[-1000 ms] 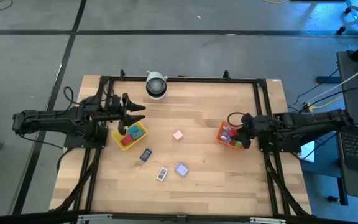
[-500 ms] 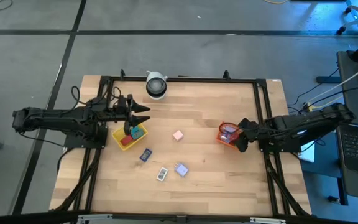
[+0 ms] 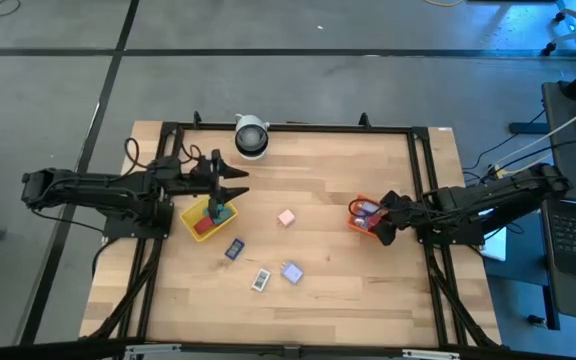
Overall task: Pick & Place Office items
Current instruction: Put the red charger adapter into the orange basket, then put the pink charger adapter into the orange basket
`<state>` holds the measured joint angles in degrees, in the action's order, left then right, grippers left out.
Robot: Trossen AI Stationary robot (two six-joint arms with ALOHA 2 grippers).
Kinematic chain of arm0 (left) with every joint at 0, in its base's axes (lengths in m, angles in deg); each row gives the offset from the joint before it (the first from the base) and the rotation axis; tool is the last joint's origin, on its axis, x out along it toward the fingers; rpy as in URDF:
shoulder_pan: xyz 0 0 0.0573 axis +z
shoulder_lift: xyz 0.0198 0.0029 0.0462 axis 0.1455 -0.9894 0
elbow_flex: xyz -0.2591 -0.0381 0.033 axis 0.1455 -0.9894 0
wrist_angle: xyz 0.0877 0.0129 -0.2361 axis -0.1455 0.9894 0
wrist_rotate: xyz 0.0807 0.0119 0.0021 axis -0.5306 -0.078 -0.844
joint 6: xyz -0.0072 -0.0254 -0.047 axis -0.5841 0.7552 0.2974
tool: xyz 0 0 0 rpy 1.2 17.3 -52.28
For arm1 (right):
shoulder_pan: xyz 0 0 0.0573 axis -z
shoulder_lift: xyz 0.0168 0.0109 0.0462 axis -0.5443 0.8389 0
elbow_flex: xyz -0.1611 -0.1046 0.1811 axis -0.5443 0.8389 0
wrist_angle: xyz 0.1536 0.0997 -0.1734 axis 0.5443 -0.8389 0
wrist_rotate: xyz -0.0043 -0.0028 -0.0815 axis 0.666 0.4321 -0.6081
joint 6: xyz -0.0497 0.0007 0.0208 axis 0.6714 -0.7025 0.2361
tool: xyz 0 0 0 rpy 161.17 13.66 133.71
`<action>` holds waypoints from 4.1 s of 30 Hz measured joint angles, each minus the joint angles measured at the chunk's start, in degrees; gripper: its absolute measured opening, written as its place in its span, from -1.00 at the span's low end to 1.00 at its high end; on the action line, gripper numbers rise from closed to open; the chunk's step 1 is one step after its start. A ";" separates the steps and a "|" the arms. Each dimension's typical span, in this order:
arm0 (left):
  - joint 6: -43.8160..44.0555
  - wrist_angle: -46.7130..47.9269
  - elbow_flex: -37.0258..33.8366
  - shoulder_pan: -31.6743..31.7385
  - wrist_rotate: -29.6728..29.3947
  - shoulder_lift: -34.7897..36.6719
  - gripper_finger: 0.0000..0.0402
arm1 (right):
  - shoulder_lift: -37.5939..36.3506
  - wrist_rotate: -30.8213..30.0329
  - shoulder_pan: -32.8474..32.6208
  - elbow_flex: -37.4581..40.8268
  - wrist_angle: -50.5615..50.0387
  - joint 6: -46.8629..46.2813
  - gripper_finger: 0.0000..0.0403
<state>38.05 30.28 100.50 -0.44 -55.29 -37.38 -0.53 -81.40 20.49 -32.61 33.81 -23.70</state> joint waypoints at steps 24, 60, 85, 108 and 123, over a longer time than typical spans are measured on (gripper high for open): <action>8.83 -6.05 0.00 -0.35 1.54 -2.15 0.04 | -0.07 0.37 0.00 -7.08 -2.97 5.14 0.25; 20.64 18.27 21.50 -4.57 -5.05 -37.94 0.23 | -0.15 -28.40 0.00 -8.94 18.46 27.58 0.15; 17.74 52.88 50.42 -8.55 -10.56 -66.35 0.24 | -0.15 -27.79 -7.10 -8.94 18.46 33.00 0.15; 16.52 50.59 49.96 -7.76 -8.50 -70.66 0.24 | -0.15 -27.92 -9.11 -8.93 18.91 32.61 0.15; 10.64 50.17 49.91 -7.89 -6.83 -70.32 0.03 | -0.15 -27.70 -9.11 -8.92 18.89 33.08 0.15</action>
<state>48.69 80.45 150.41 -8.33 -62.12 -107.70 -0.68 -109.10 11.37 -41.52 52.70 9.37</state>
